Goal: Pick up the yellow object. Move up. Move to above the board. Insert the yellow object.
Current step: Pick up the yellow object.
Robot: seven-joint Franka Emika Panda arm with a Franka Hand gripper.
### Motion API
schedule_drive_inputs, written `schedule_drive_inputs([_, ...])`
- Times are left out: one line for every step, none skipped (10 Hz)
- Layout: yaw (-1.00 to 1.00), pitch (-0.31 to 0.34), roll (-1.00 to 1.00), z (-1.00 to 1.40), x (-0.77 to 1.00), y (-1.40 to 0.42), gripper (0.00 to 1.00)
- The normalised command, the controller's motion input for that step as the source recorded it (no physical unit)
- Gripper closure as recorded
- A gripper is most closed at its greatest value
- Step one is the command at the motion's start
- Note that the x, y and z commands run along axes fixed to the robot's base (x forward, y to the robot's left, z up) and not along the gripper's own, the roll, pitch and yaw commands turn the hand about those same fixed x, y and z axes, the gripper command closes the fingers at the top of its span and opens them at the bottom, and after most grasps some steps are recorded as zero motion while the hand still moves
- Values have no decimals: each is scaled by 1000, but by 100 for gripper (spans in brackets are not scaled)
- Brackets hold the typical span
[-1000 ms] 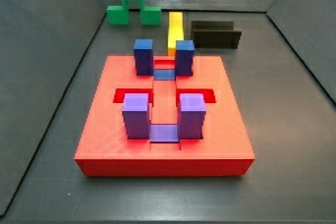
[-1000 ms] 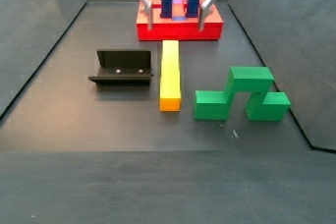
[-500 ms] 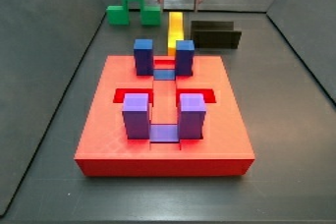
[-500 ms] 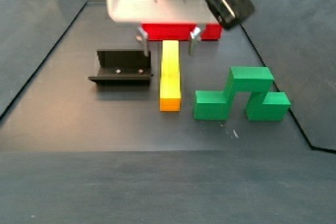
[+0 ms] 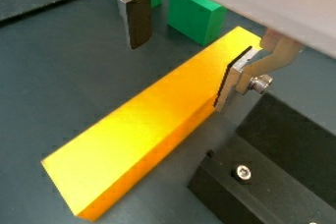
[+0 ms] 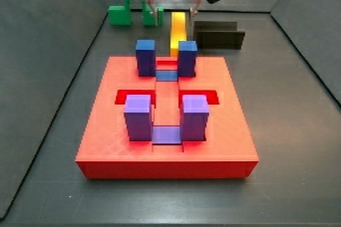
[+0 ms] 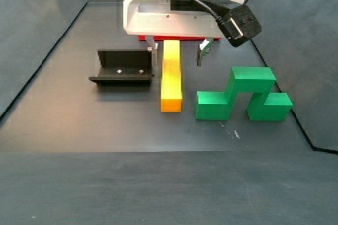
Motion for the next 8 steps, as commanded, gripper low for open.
schedule_drive_inputs([-137, 0, -104, -171, 280, 0, 0])
schedule_drive_inputs([-146, -10, -90, -191, 214, 0, 0])
schedule_drive_inputs([-146, -10, -53, -260, 51, 0, 0])
schedule_drive_inputs([-140, -19, -13, -294, -3, 0, 0])
schedule_drive_inputs([-123, -41, -7, -297, -177, 0, 0])
schedule_drive_inputs([-100, -44, -23, -280, -109, 0, 0])
schedule_drive_inputs([-66, -43, -27, -214, -43, 0, 0])
schedule_drive_inputs([-3, -3, 0, -66, 0, 0, 0])
